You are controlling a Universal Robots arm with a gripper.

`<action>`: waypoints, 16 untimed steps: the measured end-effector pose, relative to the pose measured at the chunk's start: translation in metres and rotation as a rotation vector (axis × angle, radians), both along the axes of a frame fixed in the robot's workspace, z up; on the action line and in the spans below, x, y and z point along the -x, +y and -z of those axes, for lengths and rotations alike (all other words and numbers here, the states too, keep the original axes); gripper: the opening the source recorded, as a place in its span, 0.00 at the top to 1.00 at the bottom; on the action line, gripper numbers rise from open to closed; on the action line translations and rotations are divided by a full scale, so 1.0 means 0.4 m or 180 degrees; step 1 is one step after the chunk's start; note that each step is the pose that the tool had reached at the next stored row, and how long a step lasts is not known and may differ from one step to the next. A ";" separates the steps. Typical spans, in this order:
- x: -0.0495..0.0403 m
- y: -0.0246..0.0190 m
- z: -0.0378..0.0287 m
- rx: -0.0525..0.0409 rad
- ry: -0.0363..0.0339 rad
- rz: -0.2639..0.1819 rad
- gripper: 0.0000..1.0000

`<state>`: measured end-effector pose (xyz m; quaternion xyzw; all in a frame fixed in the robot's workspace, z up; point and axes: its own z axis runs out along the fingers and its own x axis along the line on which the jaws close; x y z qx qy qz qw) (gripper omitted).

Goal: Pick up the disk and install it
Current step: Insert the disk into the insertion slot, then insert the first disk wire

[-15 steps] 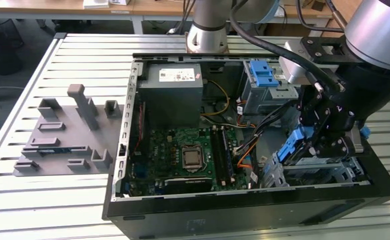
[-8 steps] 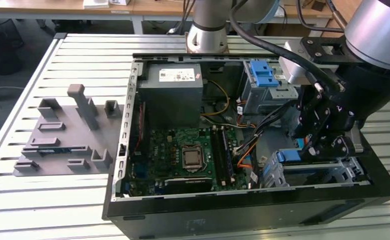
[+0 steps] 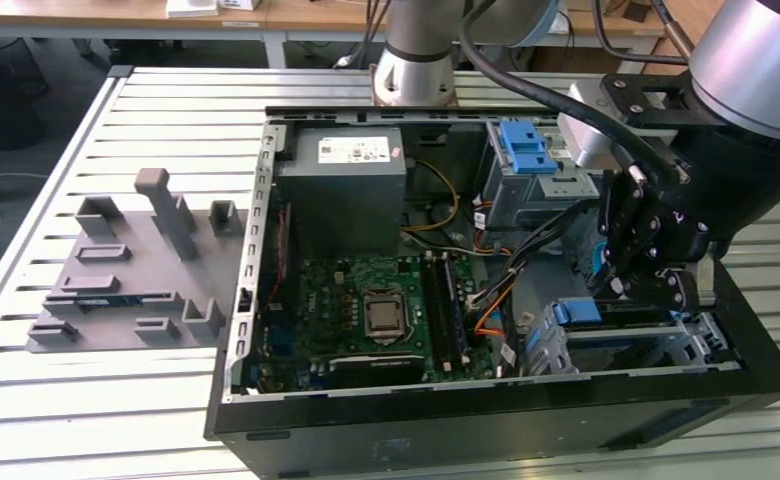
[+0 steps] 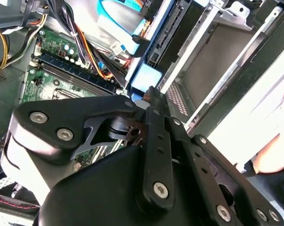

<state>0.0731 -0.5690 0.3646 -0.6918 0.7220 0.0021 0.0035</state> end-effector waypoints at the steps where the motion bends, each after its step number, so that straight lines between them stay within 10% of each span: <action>1: 0.000 0.000 0.000 0.0000 0.0000 0.0000 0.89; 16: 0.000 0.000 0.001 0.0000 0.0000 0.0000 0.89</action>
